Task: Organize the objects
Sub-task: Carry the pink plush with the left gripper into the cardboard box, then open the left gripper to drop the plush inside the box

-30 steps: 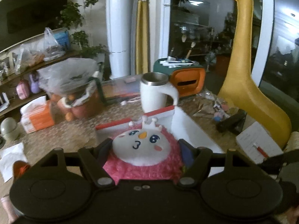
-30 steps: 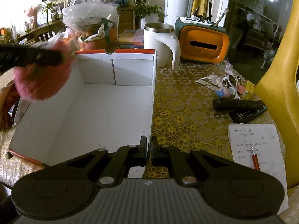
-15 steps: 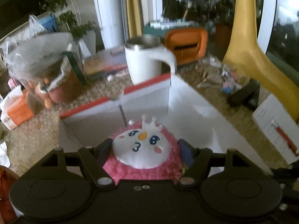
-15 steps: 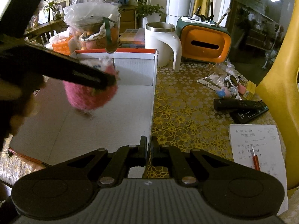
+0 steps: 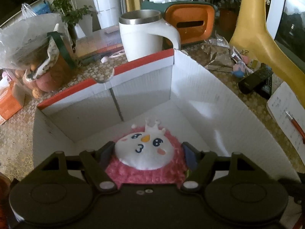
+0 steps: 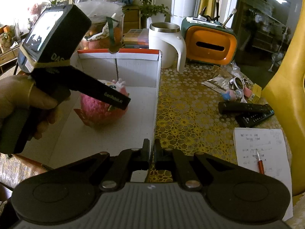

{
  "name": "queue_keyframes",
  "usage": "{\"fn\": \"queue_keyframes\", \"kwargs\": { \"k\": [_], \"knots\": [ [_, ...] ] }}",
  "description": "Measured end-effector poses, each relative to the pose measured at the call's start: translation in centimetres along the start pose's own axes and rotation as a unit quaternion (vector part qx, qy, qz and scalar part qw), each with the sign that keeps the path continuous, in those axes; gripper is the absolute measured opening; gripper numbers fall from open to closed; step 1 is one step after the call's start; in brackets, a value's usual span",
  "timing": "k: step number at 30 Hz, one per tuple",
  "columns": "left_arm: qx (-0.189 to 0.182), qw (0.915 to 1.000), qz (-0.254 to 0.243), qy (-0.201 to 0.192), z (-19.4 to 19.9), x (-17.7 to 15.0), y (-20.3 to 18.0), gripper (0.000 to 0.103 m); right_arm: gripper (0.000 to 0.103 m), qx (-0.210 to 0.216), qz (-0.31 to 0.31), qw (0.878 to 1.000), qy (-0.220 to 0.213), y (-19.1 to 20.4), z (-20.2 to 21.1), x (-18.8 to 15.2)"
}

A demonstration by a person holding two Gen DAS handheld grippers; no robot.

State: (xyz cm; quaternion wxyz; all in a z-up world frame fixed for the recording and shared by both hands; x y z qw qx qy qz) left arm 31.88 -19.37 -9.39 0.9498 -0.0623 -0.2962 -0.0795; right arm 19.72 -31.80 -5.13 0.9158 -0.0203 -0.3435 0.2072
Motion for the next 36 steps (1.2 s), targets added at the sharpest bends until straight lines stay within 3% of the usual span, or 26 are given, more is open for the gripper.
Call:
{"fn": "queue_keyframes", "kwargs": {
  "k": [3,18,36],
  "knots": [
    [0.004,1.0,-0.002,0.003,0.0,0.0,0.0,0.08,0.004,0.001,-0.002,1.0,0.001,-0.1,0.0,0.0],
    [-0.004,0.9998,0.005,-0.019,3.1,-0.2,1.4,0.086,0.004,-0.001,-0.007,1.0,0.008,0.0,0.1,0.0],
    [-0.021,0.9977,-0.001,-0.065,11.5,-2.4,3.8,0.087,0.004,-0.019,0.01,1.0,0.017,1.1,0.2,0.5]
  ]
}}
Point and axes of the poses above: each gripper's, at about its wrist camera, not at the fingertips, and z roughly against the way its jaws point, y to its left, x to its top, the point moved 1 cm from there along -z, roughly the way its jaws point, and after that the axes turned 14 degrees about z, right-handed, at the moved point
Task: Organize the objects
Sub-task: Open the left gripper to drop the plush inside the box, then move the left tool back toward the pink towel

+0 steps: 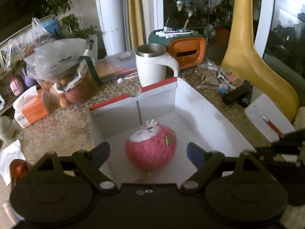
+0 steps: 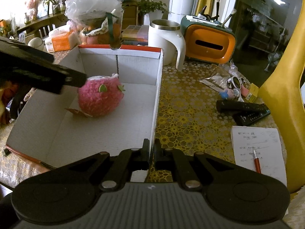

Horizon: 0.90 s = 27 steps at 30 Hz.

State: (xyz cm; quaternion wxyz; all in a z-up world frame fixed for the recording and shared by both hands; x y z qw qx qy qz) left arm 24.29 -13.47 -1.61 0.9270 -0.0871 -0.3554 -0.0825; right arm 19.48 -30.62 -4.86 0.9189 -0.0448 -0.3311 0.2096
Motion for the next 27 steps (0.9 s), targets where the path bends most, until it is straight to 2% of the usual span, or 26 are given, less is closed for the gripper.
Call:
{"fn": "queue_keyframes", "kwargs": {
  "k": [14,23,27],
  "knots": [
    [0.012,0.9992,0.036,-0.017,6.5,-4.1,5.4,0.091,0.004,-0.007,0.013,1.0,0.006,0.8,0.1,0.2],
    [0.046,0.9949,0.08,-0.041,9.4,-5.8,10.2,0.101,0.004,-0.009,0.017,1.0,0.007,1.0,0.1,0.2],
    [0.062,0.9918,0.103,-0.045,9.9,-6.5,12.7,0.102,0.004,-0.01,0.02,1.0,0.009,1.0,0.1,0.1]
  ]
}}
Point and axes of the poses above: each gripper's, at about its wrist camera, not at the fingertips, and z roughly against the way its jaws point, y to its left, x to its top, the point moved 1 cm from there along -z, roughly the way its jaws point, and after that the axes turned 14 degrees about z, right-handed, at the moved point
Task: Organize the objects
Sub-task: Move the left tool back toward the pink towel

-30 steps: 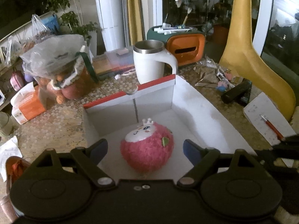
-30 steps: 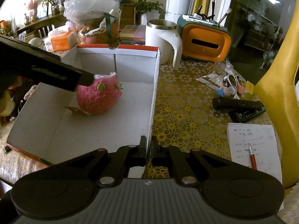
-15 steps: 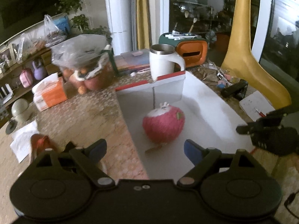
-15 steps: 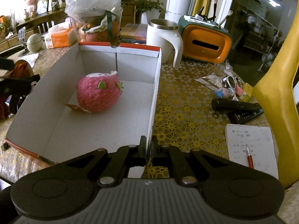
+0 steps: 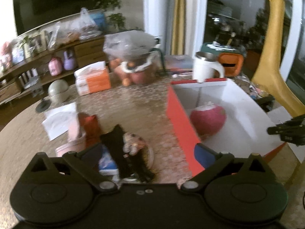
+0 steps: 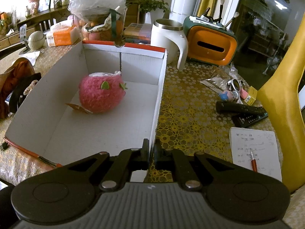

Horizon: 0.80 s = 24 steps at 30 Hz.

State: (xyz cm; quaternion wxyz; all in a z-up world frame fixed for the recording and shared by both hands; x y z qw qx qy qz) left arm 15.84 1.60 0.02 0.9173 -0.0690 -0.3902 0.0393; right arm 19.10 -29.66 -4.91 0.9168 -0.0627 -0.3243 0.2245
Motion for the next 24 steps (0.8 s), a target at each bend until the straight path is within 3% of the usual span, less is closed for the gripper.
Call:
{"fn": "queue_keyframes", "kwargs": {
  "k": [13,24],
  "knots": [
    [0.068,0.9973,0.022,-0.015,-0.6,-0.5,6.9,0.102,0.004,-0.001,0.002,1.0,0.0,0.1,0.0,0.0],
    [0.129,0.9912,0.028,-0.003,-4.9,-0.8,11.1,0.102,0.005,-0.003,0.005,1.0,0.003,0.1,-0.1,-0.1]
  ]
}}
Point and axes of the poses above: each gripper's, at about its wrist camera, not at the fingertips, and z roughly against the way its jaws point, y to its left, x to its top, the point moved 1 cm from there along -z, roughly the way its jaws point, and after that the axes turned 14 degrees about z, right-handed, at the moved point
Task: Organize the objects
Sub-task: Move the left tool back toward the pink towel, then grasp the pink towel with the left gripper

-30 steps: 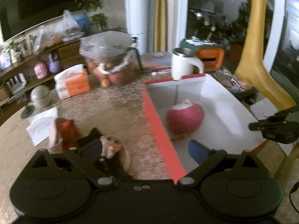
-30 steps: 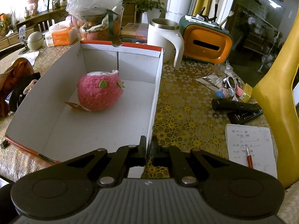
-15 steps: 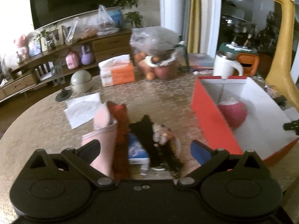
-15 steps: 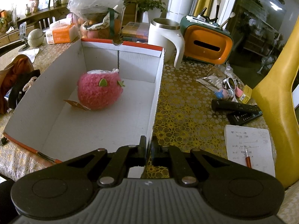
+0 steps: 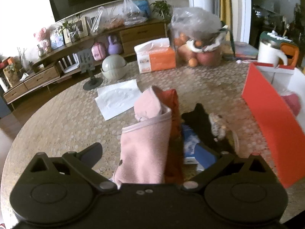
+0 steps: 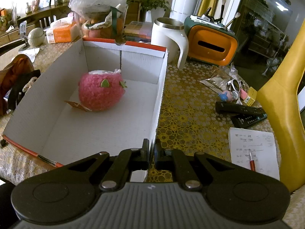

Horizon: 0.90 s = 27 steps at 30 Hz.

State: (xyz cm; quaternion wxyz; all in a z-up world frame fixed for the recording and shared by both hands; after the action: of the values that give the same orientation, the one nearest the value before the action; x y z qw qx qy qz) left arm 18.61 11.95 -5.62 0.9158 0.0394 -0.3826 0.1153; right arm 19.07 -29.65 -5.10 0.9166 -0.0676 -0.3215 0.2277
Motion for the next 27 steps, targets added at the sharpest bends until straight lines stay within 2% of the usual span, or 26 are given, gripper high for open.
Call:
{"fn": "queue_keyframes", "kwargs": {
  "k": [18,22,27],
  "knots": [
    [0.028,0.9995,-0.003,0.013,-5.4,0.3,0.4,0.101,0.005,-0.007,0.007,1.0,0.006,0.0,0.0,0.3],
    [0.03,0.9993,0.005,0.02,-5.9,0.2,0.9,0.096,0.005,-0.007,0.007,1.0,0.006,0.1,0.0,0.3],
    [0.019,0.9992,0.024,0.026,-5.9,0.4,1.7,0.081,0.005,-0.007,0.007,1.0,0.006,0.1,0.0,0.3]
  ]
}}
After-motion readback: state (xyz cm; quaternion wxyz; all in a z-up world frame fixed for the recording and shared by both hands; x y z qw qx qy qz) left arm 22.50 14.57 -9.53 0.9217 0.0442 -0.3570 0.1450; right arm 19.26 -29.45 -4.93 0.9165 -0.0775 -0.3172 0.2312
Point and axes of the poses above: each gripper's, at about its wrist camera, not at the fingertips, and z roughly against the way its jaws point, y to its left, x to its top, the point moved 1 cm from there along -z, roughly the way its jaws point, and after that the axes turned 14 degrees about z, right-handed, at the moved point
